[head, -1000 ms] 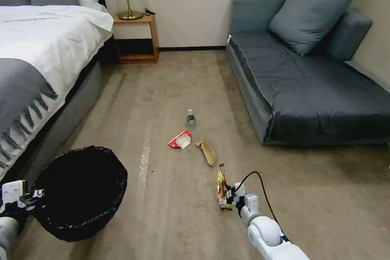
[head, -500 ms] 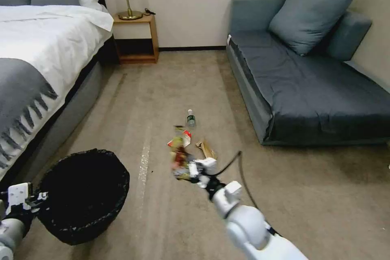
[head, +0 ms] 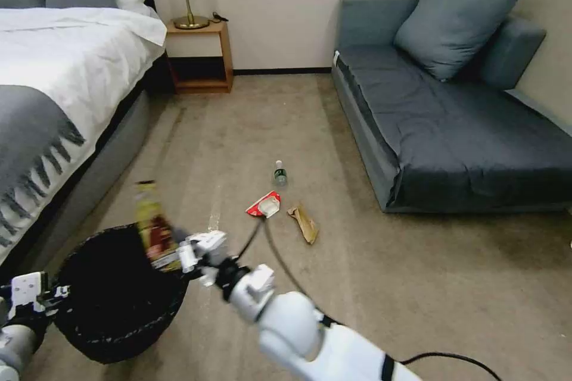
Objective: Pick up the trash bin, then pick up the garbage on the floor and place it into the trash bin.
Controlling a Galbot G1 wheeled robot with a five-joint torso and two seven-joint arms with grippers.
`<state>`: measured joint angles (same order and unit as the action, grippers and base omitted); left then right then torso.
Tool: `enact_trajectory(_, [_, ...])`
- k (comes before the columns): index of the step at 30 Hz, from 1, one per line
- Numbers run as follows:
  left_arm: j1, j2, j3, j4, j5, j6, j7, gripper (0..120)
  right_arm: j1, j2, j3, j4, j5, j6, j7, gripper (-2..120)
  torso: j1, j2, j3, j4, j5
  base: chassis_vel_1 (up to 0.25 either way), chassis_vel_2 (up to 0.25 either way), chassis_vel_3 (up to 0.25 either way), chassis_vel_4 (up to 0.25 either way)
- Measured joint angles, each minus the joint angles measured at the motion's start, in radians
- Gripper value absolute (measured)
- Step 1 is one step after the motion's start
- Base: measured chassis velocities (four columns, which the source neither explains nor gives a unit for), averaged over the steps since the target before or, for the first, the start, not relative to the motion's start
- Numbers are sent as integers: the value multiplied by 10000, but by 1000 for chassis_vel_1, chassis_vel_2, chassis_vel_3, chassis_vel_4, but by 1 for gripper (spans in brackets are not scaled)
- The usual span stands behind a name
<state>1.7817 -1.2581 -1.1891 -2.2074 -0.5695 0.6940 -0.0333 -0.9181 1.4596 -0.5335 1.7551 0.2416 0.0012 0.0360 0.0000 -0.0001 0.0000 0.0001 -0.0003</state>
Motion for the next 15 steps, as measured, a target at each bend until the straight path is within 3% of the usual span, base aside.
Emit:
enact_trajectory(9, [69, -78, 13, -259, -4, 15, 23, 4, -323, 390, -88, -395, -309, -121, 209, 0, 0, 0, 0, -1, 1, 0, 0, 0, 0])
enact_trajectory(15, [82, -150, 55, -306, -9, 21, 38, 4, -436, 357, 132, -400, -259, -131, 358, 22, 0, 0, 0, -1, 2, 0, 0, 0, 0])
